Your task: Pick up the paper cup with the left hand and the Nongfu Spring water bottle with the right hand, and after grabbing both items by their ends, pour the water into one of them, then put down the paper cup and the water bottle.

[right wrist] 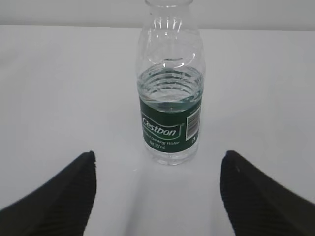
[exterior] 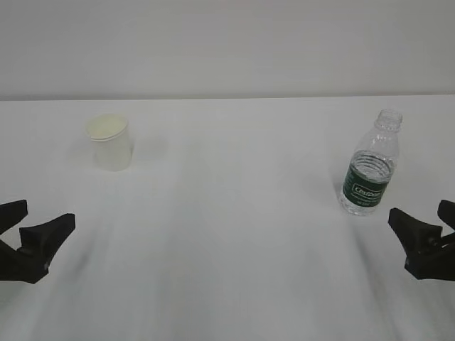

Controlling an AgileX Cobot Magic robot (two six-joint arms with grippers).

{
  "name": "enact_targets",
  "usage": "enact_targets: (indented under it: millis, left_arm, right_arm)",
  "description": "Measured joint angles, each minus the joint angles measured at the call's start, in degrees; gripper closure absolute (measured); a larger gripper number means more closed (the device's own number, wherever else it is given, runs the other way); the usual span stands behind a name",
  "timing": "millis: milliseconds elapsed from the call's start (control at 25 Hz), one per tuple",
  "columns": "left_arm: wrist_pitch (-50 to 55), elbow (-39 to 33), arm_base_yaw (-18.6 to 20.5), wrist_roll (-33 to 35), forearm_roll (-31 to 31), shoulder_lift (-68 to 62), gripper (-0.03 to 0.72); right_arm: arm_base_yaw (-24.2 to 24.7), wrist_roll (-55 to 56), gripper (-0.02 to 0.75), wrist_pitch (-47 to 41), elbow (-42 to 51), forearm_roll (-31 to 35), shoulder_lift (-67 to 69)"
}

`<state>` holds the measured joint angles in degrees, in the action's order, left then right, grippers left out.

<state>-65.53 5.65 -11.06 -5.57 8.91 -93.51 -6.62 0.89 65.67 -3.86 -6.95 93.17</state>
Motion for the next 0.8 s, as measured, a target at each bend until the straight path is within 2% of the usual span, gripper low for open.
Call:
enact_targets:
  millis: [320, 800]
  left_arm:
    - [0.0, 1.3, 0.0, 4.2, -1.2, -3.9, 0.092]
    - [0.0, 3.8, 0.0, 4.6, -4.1, -4.2, 0.096]
  right_arm:
    - [0.0, -2.1, 0.151, 0.0, -1.6, 0.0, 5.7]
    - [0.0, -2.2, 0.151, 0.0, -6.3, 0.0, 10.7]
